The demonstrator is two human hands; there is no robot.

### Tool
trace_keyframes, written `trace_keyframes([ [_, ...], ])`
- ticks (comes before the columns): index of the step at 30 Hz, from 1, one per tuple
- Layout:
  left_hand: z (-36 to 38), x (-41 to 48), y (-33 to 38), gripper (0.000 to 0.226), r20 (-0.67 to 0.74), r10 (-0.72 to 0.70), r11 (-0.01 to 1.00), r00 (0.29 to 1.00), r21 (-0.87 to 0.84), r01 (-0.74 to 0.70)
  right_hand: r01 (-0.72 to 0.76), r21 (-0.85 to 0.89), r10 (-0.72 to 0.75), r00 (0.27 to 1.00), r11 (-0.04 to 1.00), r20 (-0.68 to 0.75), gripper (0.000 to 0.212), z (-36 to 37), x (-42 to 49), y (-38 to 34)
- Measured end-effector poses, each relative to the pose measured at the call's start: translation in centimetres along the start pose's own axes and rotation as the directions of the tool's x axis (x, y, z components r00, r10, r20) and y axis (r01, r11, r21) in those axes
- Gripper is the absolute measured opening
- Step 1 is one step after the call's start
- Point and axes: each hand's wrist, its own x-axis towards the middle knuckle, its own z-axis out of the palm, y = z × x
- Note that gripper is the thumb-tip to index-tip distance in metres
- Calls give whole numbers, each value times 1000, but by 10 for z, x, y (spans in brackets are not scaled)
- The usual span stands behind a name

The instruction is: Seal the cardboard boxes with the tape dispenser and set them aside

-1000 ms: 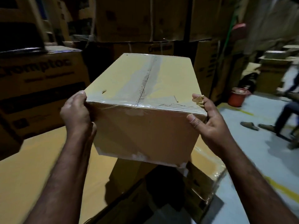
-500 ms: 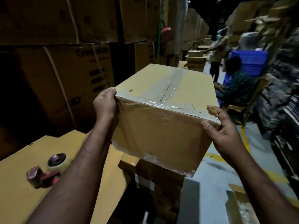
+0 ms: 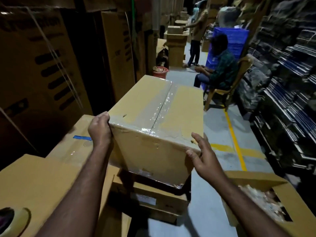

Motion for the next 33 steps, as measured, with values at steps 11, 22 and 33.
trace_keyframes([
  [11,-59,24,-81,28,-165,-162,917,973,339,211,-25,-90,37,990,996,135,51,68,-31,28],
  [22,-49,24,-56,12,-41,-99,615,994,783,94,-86,-173,106,988,981,112,46,54,-38,26],
  [33,-35,13,-30,33,140,-93,271,986,956,-110,4,-544,124,972,839,197,45,41,-25,7],
])
